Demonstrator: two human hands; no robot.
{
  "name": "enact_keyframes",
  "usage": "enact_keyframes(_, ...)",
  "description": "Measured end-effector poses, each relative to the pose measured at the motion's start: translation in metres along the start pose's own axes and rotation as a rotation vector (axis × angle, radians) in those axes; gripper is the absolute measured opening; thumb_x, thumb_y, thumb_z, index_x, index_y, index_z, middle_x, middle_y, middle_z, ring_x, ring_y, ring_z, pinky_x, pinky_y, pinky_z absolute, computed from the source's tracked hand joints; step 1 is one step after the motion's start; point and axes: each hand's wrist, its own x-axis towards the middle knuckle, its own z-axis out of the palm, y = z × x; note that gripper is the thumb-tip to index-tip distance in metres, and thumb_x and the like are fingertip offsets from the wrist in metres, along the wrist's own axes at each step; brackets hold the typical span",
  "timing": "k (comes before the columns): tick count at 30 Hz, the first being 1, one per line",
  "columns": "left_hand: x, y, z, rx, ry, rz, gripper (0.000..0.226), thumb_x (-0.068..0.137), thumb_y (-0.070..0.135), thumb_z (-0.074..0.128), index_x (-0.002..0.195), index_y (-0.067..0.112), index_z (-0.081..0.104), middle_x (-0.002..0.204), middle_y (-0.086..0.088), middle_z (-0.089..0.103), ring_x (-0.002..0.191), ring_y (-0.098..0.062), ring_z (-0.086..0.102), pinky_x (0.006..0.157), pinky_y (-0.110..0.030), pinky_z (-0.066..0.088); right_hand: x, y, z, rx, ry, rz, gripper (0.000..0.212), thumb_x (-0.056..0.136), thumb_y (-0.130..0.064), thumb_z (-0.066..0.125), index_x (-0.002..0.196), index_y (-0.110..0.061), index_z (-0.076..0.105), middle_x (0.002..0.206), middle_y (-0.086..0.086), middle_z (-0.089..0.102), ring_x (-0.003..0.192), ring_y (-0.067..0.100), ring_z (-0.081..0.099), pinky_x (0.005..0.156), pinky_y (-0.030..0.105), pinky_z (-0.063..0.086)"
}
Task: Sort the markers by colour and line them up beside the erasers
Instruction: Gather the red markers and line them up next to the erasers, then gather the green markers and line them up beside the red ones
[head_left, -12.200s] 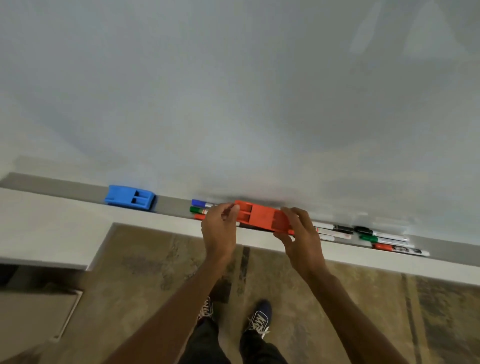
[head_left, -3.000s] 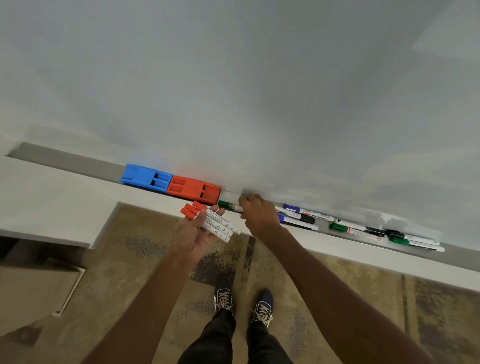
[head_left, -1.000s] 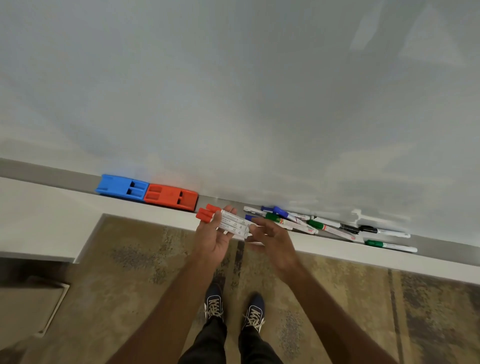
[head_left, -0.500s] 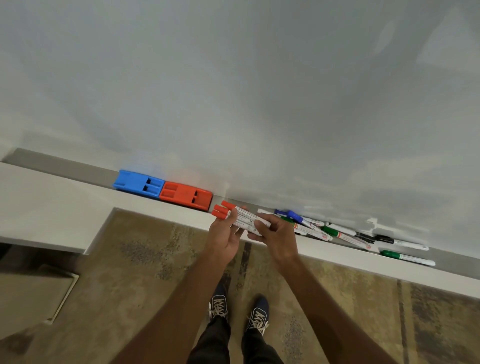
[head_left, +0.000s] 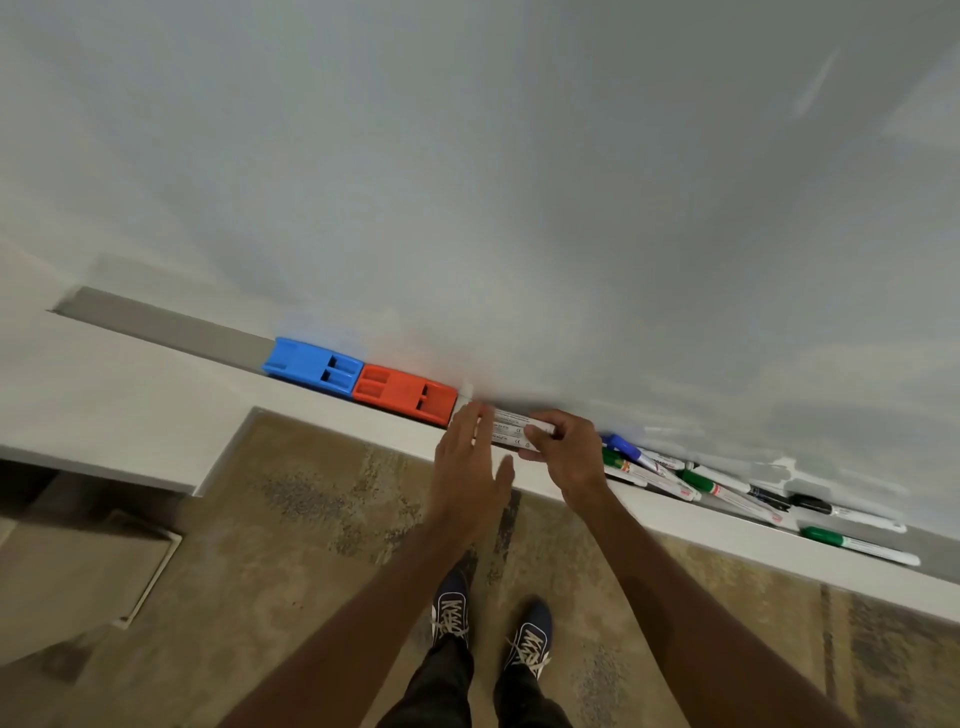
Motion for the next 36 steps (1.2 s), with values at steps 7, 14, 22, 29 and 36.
enact_keyframes(7,0.006,-0.028,0.016,0.419,-0.307,0.217,0.086,0.093,0.05,0.037,0.155,0.012,-0.009,0.163,-0.008,-0.016,0.149,-0.024,-0.018,0.12,-0.053,-0.006,0.007,0.007,0.014,0.039,0.05,0.043,0.038,0.076,-0.043,0.077,0.099,-0.014,0.071,0.095,0.009,0.074,0.088,0.027,0.073,0.078,0.047,0.061)
enact_keyframes(14,0.004,-0.036,0.027,0.492,-0.247,0.215,0.09,0.09,0.052,0.045,0.156,0.012,-0.001,0.164,-0.01,-0.007,0.151,-0.026,-0.01,0.12,-0.052,-0.006,0.0,-0.005,0.022,0.122,0.039,0.225,0.076,0.071,-0.064,0.062,0.124,-0.01,0.058,0.111,0.003,0.065,0.109,0.025,0.062,0.1,0.047,0.05)
enact_keyframes(22,0.003,-0.031,0.026,0.539,-0.242,0.156,0.093,0.092,0.053,0.042,0.154,0.015,-0.016,0.161,-0.009,-0.023,0.148,-0.026,-0.022,0.119,-0.051,-0.012,0.009,-0.005,0.023,0.353,0.028,0.337,0.072,0.081,-0.059,0.064,0.135,-0.013,0.052,0.139,0.008,0.057,0.129,0.027,0.05,0.114,0.051,0.033)
enact_keyframes(29,0.001,-0.033,0.026,0.531,-0.268,0.135,0.094,0.092,0.055,0.04,0.153,0.012,-0.017,0.159,-0.009,-0.028,0.147,-0.027,-0.024,0.119,-0.052,-0.011,0.009,-0.004,0.017,0.475,0.024,0.332,0.07,0.093,-0.047,0.06,0.147,-0.01,0.037,0.152,0.012,0.041,0.141,0.03,0.035,0.119,0.05,0.024)
enact_keyframes(36,0.005,-0.026,0.018,0.476,-0.281,0.205,0.087,0.095,0.047,0.04,0.153,0.011,-0.014,0.158,-0.011,-0.025,0.148,-0.029,-0.021,0.12,-0.051,-0.007,-0.008,0.006,0.007,0.108,0.102,0.143,0.013,0.091,-0.031,0.06,0.081,-0.023,0.063,0.074,-0.006,0.06,0.073,0.013,0.055,0.086,0.04,0.053)
